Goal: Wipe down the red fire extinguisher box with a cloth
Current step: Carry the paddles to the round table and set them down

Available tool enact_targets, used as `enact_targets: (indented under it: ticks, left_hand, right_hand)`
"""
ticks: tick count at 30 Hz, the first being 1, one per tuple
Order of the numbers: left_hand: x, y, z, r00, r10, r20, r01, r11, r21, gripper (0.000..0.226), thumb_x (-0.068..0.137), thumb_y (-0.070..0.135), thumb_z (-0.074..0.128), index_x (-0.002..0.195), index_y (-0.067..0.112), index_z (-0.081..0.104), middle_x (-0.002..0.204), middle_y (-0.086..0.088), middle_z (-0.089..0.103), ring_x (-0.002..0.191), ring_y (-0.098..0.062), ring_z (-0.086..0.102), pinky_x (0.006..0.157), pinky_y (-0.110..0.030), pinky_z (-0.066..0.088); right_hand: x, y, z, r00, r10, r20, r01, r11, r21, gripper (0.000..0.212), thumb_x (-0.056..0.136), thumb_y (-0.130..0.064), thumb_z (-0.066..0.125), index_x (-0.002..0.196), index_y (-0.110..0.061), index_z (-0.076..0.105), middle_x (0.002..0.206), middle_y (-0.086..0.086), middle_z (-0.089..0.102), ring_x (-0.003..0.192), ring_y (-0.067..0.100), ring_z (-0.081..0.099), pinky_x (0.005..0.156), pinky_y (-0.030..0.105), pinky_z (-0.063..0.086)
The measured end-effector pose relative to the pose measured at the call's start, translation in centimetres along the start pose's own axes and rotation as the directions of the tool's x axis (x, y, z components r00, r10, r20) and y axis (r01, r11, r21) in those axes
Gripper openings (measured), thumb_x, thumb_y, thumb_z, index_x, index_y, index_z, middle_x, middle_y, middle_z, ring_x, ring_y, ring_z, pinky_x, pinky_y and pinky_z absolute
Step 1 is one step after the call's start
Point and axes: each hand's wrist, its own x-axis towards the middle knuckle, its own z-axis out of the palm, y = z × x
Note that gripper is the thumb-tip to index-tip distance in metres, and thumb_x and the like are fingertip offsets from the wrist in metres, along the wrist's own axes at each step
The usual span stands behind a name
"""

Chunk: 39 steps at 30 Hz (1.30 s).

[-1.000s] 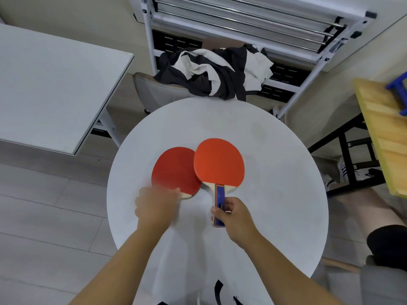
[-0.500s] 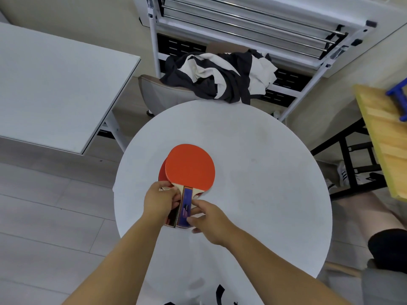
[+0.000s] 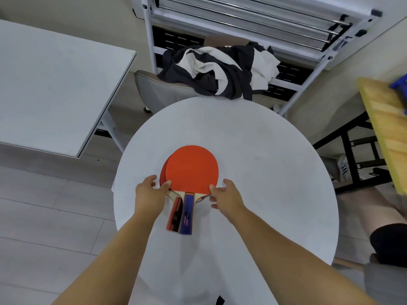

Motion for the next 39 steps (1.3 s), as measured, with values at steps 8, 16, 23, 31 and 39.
enact_targets:
  ticks: [8, 16, 23, 31, 39]
  left_hand:
    - [1.2, -0.3, 0.0, 0.987, 0.111, 0.112, -0.125, 0.985, 0.117, 0.041, 0.094, 0.029, 0.054, 0.131, 0.011, 0.053, 0.12, -0.005, 0.059, 0.096, -0.021, 0.054, 0.078, -0.03, 0.041]
    - [1.5, -0.6, -0.1, 0.984, 0.155, 0.09, -0.168, 0.973, 0.156, 0.04, 0.094, 0.03, 0.054, 0.129, 0.012, 0.051, 0.121, -0.007, 0.059, 0.095, -0.018, 0.051, 0.077, -0.03, 0.041]
    - [1.6, -0.8, -0.3, 0.978, 0.184, 0.098, -0.2, 0.961, 0.189, 0.045, 0.092, 0.032, 0.057, 0.132, 0.014, 0.049, 0.124, -0.008, 0.056, 0.095, -0.016, 0.049, 0.079, -0.03, 0.041]
    - [0.8, -0.7, -0.9, 0.989, 0.136, 0.064, -0.147, 0.967, 0.21, 0.054, 0.089, 0.036, 0.06, 0.135, 0.013, 0.044, 0.13, -0.008, 0.053, 0.113, -0.027, 0.054, 0.081, -0.033, 0.042]
    - [-3.5, 2.1, -2.2, 0.946, 0.324, 0.018, -0.321, 0.926, 0.199, 0.04, 0.09, 0.037, 0.058, 0.123, 0.015, 0.053, 0.113, 0.0, 0.059, 0.096, -0.015, 0.051, 0.079, -0.03, 0.039]
  right_hand:
    - [0.6, -1.5, 1.1, 0.999, 0.031, -0.028, -0.034, 0.996, -0.086, 0.021, 0.095, -0.015, 0.052, 0.115, -0.014, 0.048, 0.101, 0.016, 0.067, 0.07, 0.025, 0.066, 0.071, 0.033, 0.057]
    - [-0.5, -1.5, 3.1, 0.998, 0.063, 0.011, -0.059, 0.982, -0.182, 0.028, 0.091, -0.021, 0.058, 0.113, -0.008, 0.046, 0.101, 0.014, 0.063, 0.072, 0.025, 0.067, 0.067, 0.037, 0.06]
    - [-0.6, -1.0, 2.8, 1.0, 0.014, 0.016, -0.008, 0.954, -0.299, 0.047, 0.091, -0.033, 0.058, 0.129, -0.012, 0.039, 0.116, 0.011, 0.059, 0.1, 0.03, 0.062, 0.086, 0.045, 0.053]
    - [-1.4, -0.7, 1.7, 0.998, -0.056, 0.035, 0.065, 0.931, -0.36, 0.051, 0.096, -0.037, 0.051, 0.136, -0.008, 0.038, 0.127, 0.01, 0.055, 0.112, 0.027, 0.055, 0.081, 0.03, 0.042]
    - [-4.1, 0.7, -2.5, 0.997, -0.07, 0.027, 0.074, 0.968, -0.238, 0.031, 0.089, -0.041, 0.06, 0.11, -0.019, 0.053, 0.111, 0.005, 0.062, 0.096, 0.021, 0.062, 0.075, 0.028, 0.047]
